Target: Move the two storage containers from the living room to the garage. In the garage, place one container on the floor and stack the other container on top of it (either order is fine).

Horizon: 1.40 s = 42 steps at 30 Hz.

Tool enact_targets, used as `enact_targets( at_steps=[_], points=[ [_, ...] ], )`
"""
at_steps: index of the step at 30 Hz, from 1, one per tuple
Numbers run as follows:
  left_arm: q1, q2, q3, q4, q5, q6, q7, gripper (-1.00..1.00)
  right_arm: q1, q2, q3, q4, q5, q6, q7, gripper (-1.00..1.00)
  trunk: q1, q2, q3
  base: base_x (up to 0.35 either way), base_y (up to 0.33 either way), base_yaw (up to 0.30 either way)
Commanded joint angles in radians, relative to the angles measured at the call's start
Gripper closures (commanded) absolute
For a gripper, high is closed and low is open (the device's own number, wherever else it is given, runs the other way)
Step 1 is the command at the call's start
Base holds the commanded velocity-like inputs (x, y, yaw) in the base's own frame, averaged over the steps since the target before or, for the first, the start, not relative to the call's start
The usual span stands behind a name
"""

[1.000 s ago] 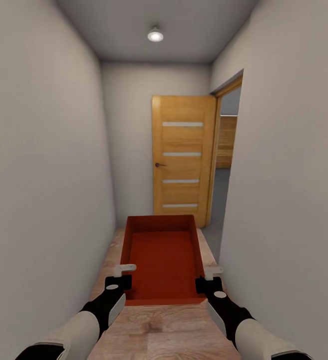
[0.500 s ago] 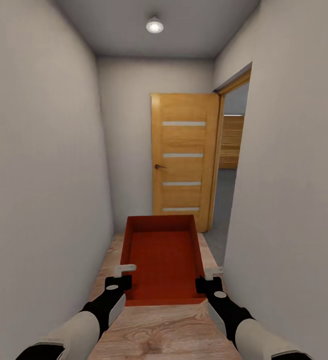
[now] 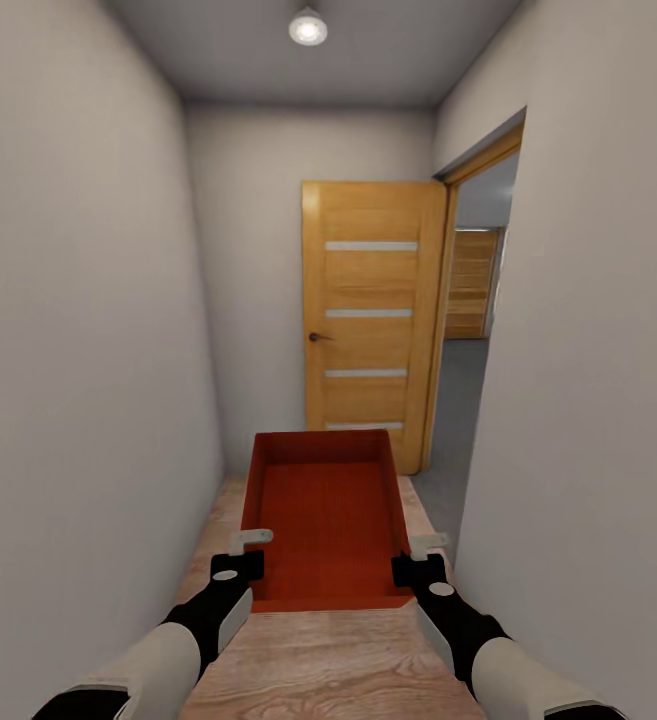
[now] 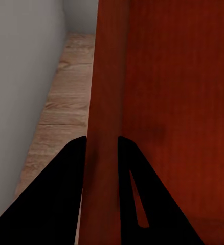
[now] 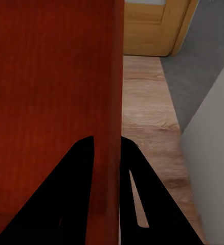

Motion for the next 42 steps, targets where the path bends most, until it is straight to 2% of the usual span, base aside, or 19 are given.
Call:
enact_targets(
  at_steps=[1,42],
  points=[
    [-0.001,0.048,0.044,-0.03,0.005,0.0,0.007,1.0,-0.001,-0.001,-0.028,0.003,-0.005,-0.002,-0.008,1.0,0.001,-0.001,-0.002,0.335,0.0,0.0],
    [-0.001,0.054,0.044,-0.031,0.008,0.0,0.007,1.0,-0.001,-0.001,-0.028,0.003,-0.005,-0.002,-0.008,1.0,0.001,-0.001,-0.002,0.335,0.0,0.0]
  ],
)
